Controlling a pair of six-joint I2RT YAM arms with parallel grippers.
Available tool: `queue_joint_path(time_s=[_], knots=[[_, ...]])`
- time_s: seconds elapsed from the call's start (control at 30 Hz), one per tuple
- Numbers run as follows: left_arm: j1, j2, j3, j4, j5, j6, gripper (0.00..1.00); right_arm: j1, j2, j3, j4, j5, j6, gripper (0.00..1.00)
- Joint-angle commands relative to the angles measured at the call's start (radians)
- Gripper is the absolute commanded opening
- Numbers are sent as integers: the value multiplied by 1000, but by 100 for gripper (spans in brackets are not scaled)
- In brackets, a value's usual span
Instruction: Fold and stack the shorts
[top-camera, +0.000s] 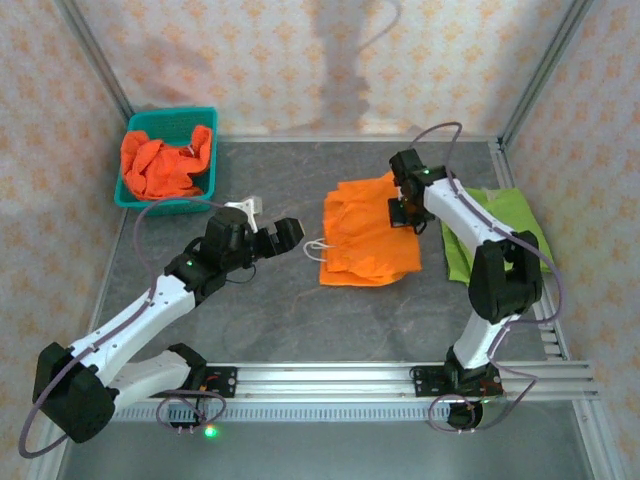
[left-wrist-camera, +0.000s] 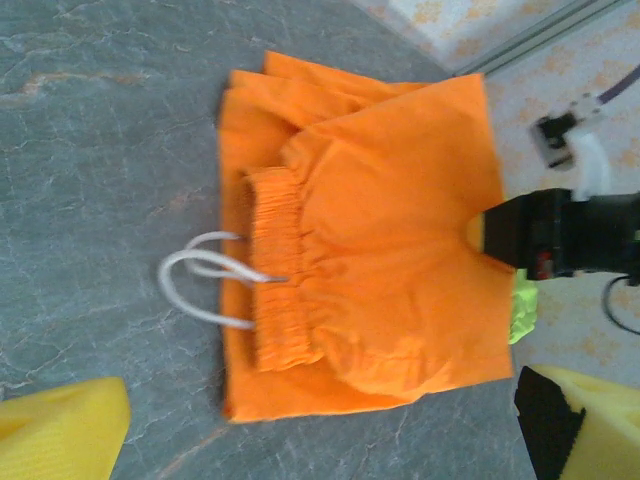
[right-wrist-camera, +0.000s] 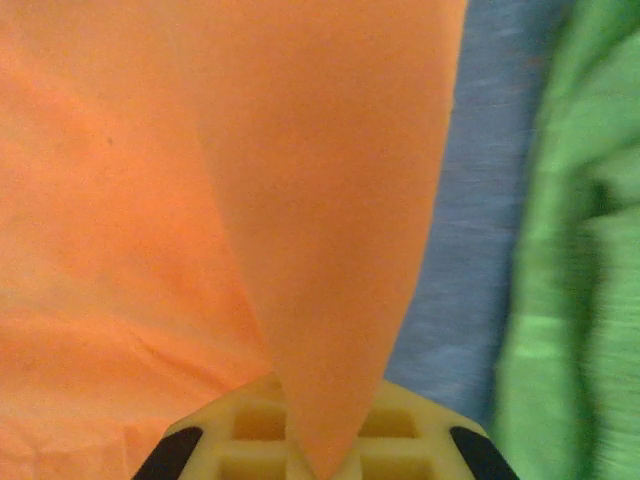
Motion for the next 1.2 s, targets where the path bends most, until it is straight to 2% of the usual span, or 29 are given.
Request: queue_joint_path(time_s=[0.0,0.17,0.43,0.83,1.17], knots=[[7,8,15,-9,-16,13,100,-2,-16,68,-187,310,-94,0],[7,19,14,-7,-13,8,100,-9,1,157,-263,458,-116,0],[7,31,4,5,-4,-3,100,-27,8,206,-296,607,-165,0],[7,64,5,17,2,-5,100,-48,11,290,-306,746,-241,0],[7,64,8,5,-8,-5,100,-51,11,369,-352,736,-246,0]])
